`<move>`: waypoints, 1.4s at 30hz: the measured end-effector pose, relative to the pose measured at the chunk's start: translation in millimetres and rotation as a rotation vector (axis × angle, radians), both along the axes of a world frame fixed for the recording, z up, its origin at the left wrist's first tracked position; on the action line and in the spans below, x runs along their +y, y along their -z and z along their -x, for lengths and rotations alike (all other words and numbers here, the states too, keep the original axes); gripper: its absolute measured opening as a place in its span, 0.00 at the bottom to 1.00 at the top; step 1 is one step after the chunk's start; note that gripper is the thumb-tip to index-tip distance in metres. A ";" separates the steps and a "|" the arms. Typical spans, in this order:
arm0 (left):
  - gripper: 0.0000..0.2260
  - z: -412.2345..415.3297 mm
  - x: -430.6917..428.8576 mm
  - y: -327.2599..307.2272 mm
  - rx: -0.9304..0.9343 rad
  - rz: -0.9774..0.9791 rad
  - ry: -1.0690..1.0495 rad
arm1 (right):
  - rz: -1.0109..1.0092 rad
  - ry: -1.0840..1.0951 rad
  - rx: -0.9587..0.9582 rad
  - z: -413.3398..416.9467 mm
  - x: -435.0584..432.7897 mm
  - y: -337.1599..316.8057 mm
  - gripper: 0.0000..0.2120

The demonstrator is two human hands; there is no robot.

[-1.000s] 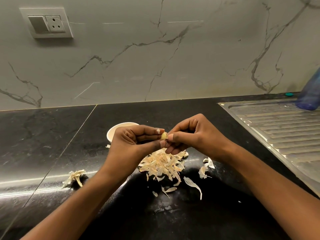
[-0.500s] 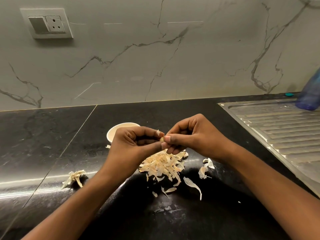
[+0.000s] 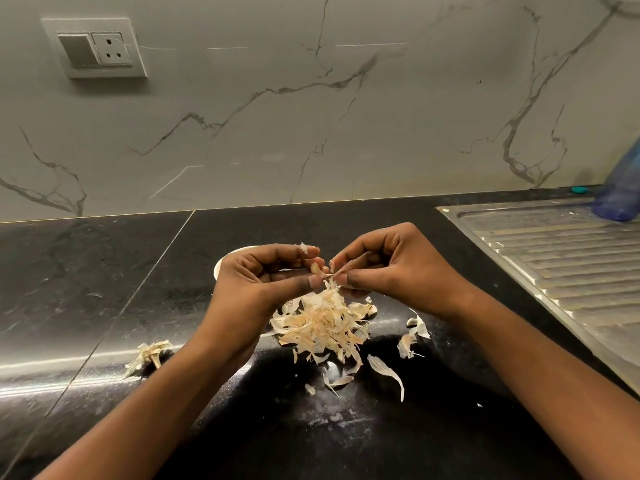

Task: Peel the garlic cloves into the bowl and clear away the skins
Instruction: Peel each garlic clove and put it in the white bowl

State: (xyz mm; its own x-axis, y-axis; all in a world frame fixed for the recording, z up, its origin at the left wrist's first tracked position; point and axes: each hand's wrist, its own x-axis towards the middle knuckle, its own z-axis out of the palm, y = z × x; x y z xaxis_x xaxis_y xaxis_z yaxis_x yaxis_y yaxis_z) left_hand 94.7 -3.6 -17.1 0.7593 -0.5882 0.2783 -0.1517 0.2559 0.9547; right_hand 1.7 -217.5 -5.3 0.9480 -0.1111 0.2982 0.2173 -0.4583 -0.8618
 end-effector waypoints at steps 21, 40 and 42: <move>0.16 1.7 -2.7 -3.9 0.212 0.043 0.006 | 0.329 0.016 -0.268 -4.6 13.4 11.8 0.02; 0.19 -1.9 3.9 -10.0 0.262 0.179 0.009 | -0.328 0.046 -0.081 -2.3 6.4 -1.2 0.05; 0.18 -1.8 4.0 -9.1 0.234 0.172 0.008 | -0.090 0.055 -0.060 0.1 -0.8 -2.4 0.06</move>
